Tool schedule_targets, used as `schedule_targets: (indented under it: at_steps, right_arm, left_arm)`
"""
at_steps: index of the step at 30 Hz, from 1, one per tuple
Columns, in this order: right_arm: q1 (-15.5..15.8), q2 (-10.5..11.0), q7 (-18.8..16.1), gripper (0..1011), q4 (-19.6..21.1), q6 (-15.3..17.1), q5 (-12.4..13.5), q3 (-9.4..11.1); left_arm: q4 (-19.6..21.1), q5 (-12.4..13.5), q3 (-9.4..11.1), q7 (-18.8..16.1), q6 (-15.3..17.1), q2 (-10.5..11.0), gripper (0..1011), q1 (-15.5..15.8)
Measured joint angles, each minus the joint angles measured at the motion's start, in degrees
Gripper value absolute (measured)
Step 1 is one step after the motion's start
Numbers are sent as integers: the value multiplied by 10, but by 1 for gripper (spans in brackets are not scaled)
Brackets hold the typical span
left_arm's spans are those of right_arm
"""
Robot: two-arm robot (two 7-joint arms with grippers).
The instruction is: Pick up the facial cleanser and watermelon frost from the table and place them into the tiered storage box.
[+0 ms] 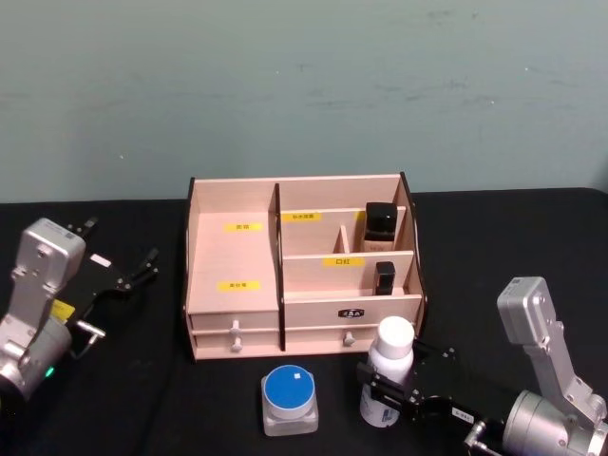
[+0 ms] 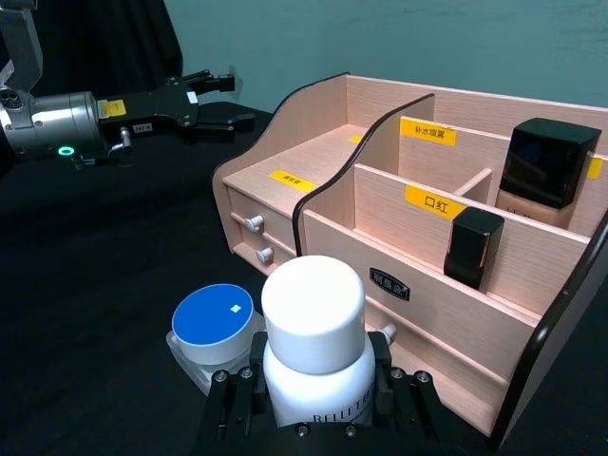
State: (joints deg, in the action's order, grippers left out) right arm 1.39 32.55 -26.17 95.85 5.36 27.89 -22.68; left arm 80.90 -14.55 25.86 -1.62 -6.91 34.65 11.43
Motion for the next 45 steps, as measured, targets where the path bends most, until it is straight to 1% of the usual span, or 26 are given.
schedule_targets:
  at_steps: [3,8,16,17,18,20,23,25,29,30,32,33,35,38,45]
  right_arm:
    - [1,1,-1,617,-1,-4,-1,0]
    - [4,5,-4,616,11,-6,-4,-1]
    - [-2,12,-4,616,64,-6,-6,6]
    - [-5,12,-1,617,73,-5,-7,8]
    - [-5,12,-1,617,73,-5,-7,8]
    - [-16,9,5,616,84,-4,-12,9]
    - [-27,4,10,616,86,-2,-16,10]
    - [-41,-4,16,616,86,0,-20,10]
    - [-70,-23,26,616,72,3,-27,8]
    - [-83,-32,31,616,62,3,-30,7]
    - [-95,-40,34,617,54,4,-34,5]
    - [-109,-49,35,616,42,4,-37,3]
    - [-122,-56,35,616,31,4,-40,0]
    - [-152,-74,32,616,1,2,-43,-5]
    - [-190,-99,22,616,-48,-10,-43,-12]
  left_arm:
    - [0,0,0,0,0,0,1010,0]
    - [0,0,0,0,0,0,1010,0]
    - [0,0,0,0,0,0,1010,0]
    - [0,0,0,0,0,0,1010,0]
    - [0,0,0,0,0,0,1010,0]
    - [0,0,0,0,0,0,1010,0]
    - [0,0,0,0,0,0,1010,0]
    - [0,0,0,0,0,0,1009,0]
    - [0,0,0,0,0,0,1010,0]
    - [0,0,0,0,0,0,1010,0]
    - [0,0,0,0,0,0,1010,0]
    - [0,0,0,0,0,0,1009,0]
    - [0,0,0,0,0,0,1010,0]
    - [0,0,0,0,0,0,1010,0]
    - [0,0,0,0,0,0,1010,0]
